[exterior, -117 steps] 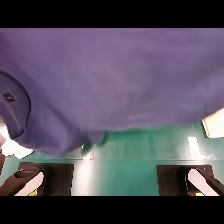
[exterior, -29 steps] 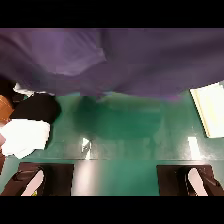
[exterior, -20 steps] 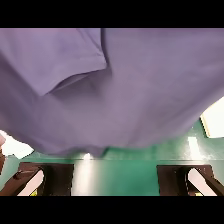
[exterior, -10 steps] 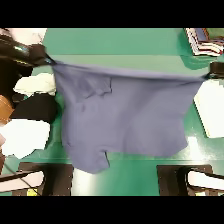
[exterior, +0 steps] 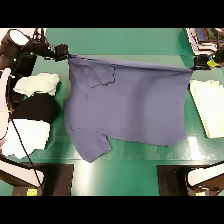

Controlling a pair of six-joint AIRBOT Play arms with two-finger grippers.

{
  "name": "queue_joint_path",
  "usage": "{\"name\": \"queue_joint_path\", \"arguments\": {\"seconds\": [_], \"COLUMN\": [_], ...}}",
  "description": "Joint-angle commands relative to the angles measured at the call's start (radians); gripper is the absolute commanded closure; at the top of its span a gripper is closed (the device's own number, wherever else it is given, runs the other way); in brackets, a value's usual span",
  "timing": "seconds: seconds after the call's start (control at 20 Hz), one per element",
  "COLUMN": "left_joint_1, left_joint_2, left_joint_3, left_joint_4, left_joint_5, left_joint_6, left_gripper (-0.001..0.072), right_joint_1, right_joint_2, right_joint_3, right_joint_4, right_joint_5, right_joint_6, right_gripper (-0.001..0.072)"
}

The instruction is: Fold the shirts.

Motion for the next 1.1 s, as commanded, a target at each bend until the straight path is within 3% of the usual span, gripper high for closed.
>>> {"name": "queue_joint_path", "arguments": {"seconds": [0.0,0.15,0.5,0.55,0.6,0.65,0.85,1.05], "left_joint_1": [0.003,0.003,0.0,0.003,0.007,0.016,0.087,0.134], "left_joint_2": [-0.018,-0.019,-0.019,-0.019,-0.016,-0.006,0.152,0.434], "left_joint_3": [0.032,-0.046,-0.331,-0.338,-0.338,-0.335,-0.384,-0.728], "left_joint_4": [0.051,0.133,0.103,0.103,0.103,0.102,0.173,0.189], "left_joint_5": [-0.153,-0.255,-0.132,-0.137,-0.146,-0.167,-0.282,-0.294], "left_joint_6": [0.029,0.023,0.022,0.018,-0.006,-0.028,-0.03,-0.045], "left_gripper": [0.0683,0.0683,0.068,0.0556,0.0283,0.0239,0.0238,0.0239], "right_joint_1": [0.001,0.001,0.049,0.049,0.042,0.032,-0.034,-0.125], "right_joint_2": [0.0,0.096,0.248,0.253,0.253,0.255,0.375,0.573], "right_joint_3": [0.011,-0.206,-0.667,-0.689,-0.696,-0.694,-0.73,-0.88], "right_joint_4": [0.004,0.006,0.008,0.035,0.08,0.117,0.19,0.306], "right_joint_5": [0.045,-0.006,-0.209,-0.216,-0.215,-0.203,-0.13,-0.097], "right_joint_6": [0.0,0.01,0.084,0.087,0.086,0.086,0.036,-0.038], "right_gripper": [0.0696,0.0696,0.0692,0.0662,0.0441,0.0366,0.0367,0.0367]}}
